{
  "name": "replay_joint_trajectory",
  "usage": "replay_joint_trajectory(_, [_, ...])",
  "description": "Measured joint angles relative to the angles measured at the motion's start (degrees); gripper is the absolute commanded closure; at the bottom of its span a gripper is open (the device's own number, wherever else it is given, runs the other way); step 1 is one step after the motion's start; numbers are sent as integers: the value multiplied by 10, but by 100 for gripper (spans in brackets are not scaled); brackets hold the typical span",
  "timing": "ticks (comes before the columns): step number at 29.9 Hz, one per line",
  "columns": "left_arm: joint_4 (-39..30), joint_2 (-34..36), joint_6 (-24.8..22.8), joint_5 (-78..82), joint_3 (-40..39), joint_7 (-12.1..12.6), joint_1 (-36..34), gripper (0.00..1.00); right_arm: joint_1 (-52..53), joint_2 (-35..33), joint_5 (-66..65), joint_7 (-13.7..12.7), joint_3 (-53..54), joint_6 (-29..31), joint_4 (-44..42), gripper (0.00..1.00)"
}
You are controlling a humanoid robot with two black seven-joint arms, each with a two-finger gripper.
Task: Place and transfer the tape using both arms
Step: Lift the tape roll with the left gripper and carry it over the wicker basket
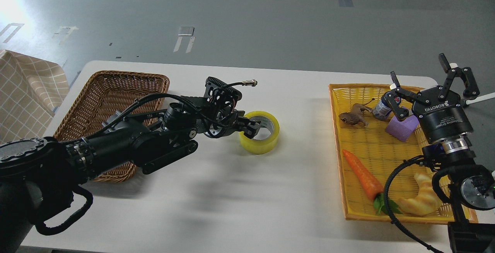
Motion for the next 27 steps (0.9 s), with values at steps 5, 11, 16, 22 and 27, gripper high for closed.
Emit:
replay_joint_trajectory(5, [4, -6, 0, -1, 1, -21, 2, 100, 0, 3, 0, 0, 0, 0, 0, 0])
replay_joint_trajectory(11, [4, 7, 2, -6, 0, -38, -22, 100, -1, 4, 0, 0, 0, 0, 0, 0])
replay_joint_trajectory(16, [-1, 31, 3, -11, -5, -56, -61, 100, -1, 4, 0, 0, -1, 0, 0, 0])
replay_joint_trajectory(22, [-5, 70, 4, -41, -6, -74, -106, 100, -3, 5, 0, 0, 0, 0, 1, 0])
replay_joint_trajectory(27, [-8, 120, 5, -54, -5, -89, -126, 100, -3, 5, 0, 0, 0, 0, 1, 0])
